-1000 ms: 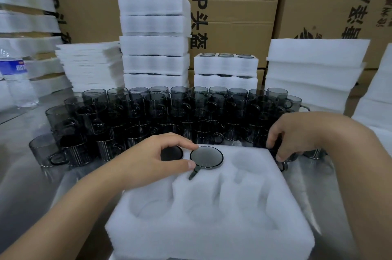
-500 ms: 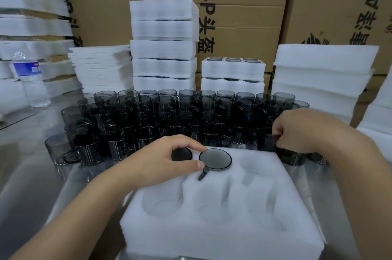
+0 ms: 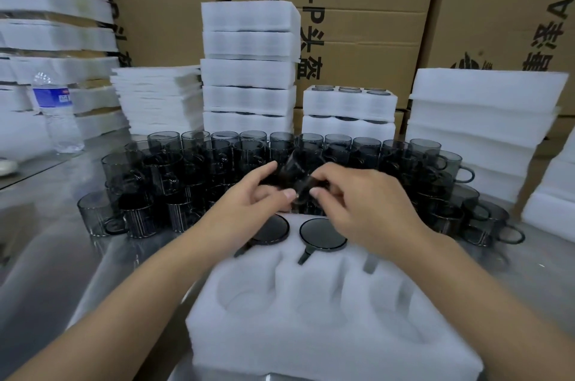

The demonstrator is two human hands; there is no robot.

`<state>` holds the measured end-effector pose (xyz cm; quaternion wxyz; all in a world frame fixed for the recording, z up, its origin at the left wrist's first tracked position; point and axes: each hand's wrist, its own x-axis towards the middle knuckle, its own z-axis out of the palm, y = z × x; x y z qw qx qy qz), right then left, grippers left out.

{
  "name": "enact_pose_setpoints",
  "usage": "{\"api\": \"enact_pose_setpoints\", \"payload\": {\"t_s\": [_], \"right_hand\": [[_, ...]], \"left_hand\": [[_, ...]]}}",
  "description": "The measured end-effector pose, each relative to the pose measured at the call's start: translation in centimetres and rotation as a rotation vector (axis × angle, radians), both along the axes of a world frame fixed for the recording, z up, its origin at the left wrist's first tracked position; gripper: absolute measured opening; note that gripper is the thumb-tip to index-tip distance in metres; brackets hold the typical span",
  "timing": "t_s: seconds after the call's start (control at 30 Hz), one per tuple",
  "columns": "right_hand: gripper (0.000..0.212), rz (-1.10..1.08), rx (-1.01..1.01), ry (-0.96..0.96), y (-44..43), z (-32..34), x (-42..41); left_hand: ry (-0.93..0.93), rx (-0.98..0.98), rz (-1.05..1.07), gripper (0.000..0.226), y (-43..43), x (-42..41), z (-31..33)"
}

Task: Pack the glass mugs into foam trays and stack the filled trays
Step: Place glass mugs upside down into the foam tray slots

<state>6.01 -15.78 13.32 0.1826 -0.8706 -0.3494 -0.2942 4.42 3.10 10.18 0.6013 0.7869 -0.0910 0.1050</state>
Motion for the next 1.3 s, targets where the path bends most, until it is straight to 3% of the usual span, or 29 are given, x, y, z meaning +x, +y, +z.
{"api": "enact_pose_setpoints", "payload": {"t_s": [0.1,0.17,0.37,0.67,1.3], "right_hand": [[0.011,0.096,-0.027,0.062,0.03,-0.41,0.28],[0.011,0.116,-0.01,0.07,-0.01,-0.52,0.38],[0.014,0.174,-0.01,0.051,0.04,-0.41,-0.1],[0.04,0.15,0.126,0.016,-0.11,-0.1,0.03],[0.053,0.241,0.129,0.112,-0.07,-0.4,0.12]], "left_hand": [[0.028,-0.016,0.03,0.029,0.23,0.41,-0.01],[0.028,-0.037,0.014,0.021,0.21,0.53,-0.04],[0.017,-0.079,-0.002,0.057,0.04,0.36,0.2],[0.1,-0.113,0.052,0.078,0.09,0.26,0.12],[0.114,-0.091,0.024,0.051,0.42,0.32,-0.1]]}}
